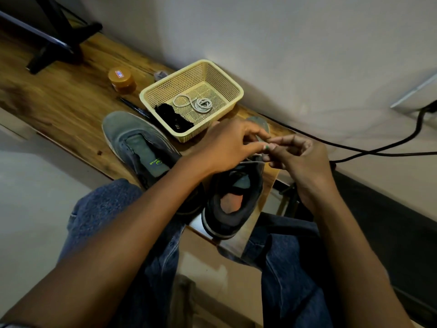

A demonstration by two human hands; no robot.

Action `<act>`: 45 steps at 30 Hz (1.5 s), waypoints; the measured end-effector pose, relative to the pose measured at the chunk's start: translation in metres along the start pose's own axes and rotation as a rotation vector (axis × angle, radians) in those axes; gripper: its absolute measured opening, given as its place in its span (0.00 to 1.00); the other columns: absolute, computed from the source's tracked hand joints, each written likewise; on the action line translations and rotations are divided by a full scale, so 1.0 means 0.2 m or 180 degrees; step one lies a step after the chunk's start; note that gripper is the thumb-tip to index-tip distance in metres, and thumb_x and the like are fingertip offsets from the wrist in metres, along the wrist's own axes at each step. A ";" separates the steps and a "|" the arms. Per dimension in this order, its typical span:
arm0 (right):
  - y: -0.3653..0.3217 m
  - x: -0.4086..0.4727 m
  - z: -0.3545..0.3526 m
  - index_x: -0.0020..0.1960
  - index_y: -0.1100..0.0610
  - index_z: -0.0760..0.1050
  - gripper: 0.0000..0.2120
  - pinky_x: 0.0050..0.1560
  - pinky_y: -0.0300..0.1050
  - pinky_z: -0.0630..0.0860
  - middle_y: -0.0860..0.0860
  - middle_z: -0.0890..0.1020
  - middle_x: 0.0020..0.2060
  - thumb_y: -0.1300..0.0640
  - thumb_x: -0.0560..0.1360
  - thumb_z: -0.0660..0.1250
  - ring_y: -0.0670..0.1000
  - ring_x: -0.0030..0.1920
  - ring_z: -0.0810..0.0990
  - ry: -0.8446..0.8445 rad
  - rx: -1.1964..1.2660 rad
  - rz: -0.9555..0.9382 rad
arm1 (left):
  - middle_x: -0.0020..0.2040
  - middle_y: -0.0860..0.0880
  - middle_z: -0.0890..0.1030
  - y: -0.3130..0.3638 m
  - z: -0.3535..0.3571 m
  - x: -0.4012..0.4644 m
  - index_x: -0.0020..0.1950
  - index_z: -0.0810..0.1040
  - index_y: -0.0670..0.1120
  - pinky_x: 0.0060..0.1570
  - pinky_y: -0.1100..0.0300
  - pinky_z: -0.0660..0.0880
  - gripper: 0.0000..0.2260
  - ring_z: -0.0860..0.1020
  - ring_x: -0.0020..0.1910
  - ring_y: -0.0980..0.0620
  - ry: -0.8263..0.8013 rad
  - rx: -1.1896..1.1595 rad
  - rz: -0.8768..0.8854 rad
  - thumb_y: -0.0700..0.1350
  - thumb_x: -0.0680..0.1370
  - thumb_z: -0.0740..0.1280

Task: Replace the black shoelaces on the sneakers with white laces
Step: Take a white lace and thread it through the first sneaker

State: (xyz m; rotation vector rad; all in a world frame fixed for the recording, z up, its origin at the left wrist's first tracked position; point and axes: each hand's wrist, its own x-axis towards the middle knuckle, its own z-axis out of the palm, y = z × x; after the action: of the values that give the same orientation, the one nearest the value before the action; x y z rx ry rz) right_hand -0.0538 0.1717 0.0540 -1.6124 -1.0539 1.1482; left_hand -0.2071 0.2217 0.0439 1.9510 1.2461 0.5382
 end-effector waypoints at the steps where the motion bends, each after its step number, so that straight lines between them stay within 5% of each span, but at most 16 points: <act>1: 0.00 0.00 0.00 0.47 0.59 0.79 0.03 0.36 0.33 0.77 0.56 0.84 0.40 0.65 0.75 0.68 0.47 0.36 0.83 -0.0027 -0.0015 -0.0014 | 0.46 0.57 0.84 0.00 0.00 0.00 0.53 0.83 0.55 0.54 0.50 0.76 0.08 0.80 0.47 0.59 0.0120 0.0054 0.0010 0.53 0.75 0.71; 8: 0.04 -0.03 0.00 0.46 0.57 0.77 0.18 0.38 0.49 0.78 0.57 0.81 0.35 0.47 0.65 0.78 0.53 0.35 0.79 -0.0337 -0.1321 0.0135 | 0.36 0.56 0.82 -0.04 -0.05 -0.01 0.46 0.84 0.51 0.42 0.62 0.76 0.04 0.79 0.37 0.61 0.0155 0.0128 -0.0318 0.50 0.74 0.73; 11: 0.08 -0.04 0.03 0.46 0.61 0.78 0.13 0.42 0.50 0.80 0.54 0.81 0.34 0.55 0.67 0.78 0.50 0.34 0.79 -0.0386 -0.1428 0.0391 | 0.37 0.53 0.83 -0.05 -0.03 -0.03 0.46 0.84 0.49 0.49 0.54 0.79 0.03 0.82 0.40 0.55 -0.0159 -0.0082 -0.0326 0.46 0.74 0.72; 15: 0.12 -0.04 0.01 0.43 0.62 0.80 0.02 0.51 0.55 0.81 0.59 0.83 0.39 0.65 0.71 0.73 0.55 0.41 0.82 -0.0175 -0.0842 0.0710 | 0.38 0.57 0.81 -0.06 0.00 -0.04 0.44 0.82 0.52 0.60 0.51 0.68 0.04 0.78 0.43 0.58 -0.0184 0.0395 -0.0331 0.51 0.74 0.71; 20: 0.10 -0.05 -0.02 0.48 0.68 0.79 0.06 0.36 0.38 0.80 0.59 0.82 0.39 0.69 0.71 0.71 0.51 0.36 0.81 -0.0206 -0.0015 0.1231 | 0.40 0.57 0.81 -0.05 0.04 -0.05 0.43 0.80 0.55 0.52 0.55 0.58 0.04 0.77 0.45 0.60 -0.0166 0.0780 -0.0214 0.54 0.75 0.70; 29: 0.11 -0.04 -0.03 0.41 0.65 0.78 0.03 0.35 0.39 0.81 0.57 0.81 0.36 0.70 0.71 0.70 0.50 0.36 0.81 -0.0234 0.0321 0.1407 | 0.41 0.56 0.81 -0.04 0.08 -0.04 0.44 0.80 0.56 0.48 0.55 0.54 0.05 0.72 0.51 0.58 0.0010 0.0952 -0.0123 0.55 0.76 0.68; 34: 0.11 -0.03 -0.04 0.46 0.68 0.78 0.05 0.35 0.39 0.82 0.59 0.82 0.38 0.69 0.71 0.71 0.50 0.36 0.82 -0.0267 0.0285 0.1408 | 0.44 0.56 0.81 -0.03 0.10 -0.05 0.46 0.80 0.56 0.50 0.54 0.55 0.06 0.69 0.55 0.57 0.0071 0.1102 -0.0080 0.56 0.77 0.66; 41: 0.11 -0.03 -0.04 0.39 0.62 0.78 0.05 0.34 0.38 0.80 0.53 0.82 0.31 0.69 0.71 0.71 0.47 0.31 0.82 -0.0274 0.0139 0.1300 | 0.41 0.58 0.73 0.00 0.13 -0.06 0.46 0.80 0.57 0.43 0.56 0.49 0.06 0.68 0.56 0.56 0.0150 0.1396 0.0026 0.56 0.77 0.65; 45: 0.11 -0.04 -0.04 0.44 0.64 0.79 0.04 0.33 0.37 0.80 0.53 0.84 0.30 0.68 0.70 0.73 0.47 0.31 0.83 -0.0306 0.0016 0.1141 | 0.45 0.55 0.71 0.01 0.13 -0.05 0.48 0.80 0.57 0.45 0.56 0.50 0.07 0.66 0.53 0.56 0.0176 0.1484 0.0028 0.57 0.78 0.64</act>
State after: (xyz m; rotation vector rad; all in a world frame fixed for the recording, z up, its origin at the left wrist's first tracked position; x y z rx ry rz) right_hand -0.0449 0.1576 0.0352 -1.8047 -0.8388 1.4743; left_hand -0.1934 0.2024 0.0297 2.3354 1.4992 0.3246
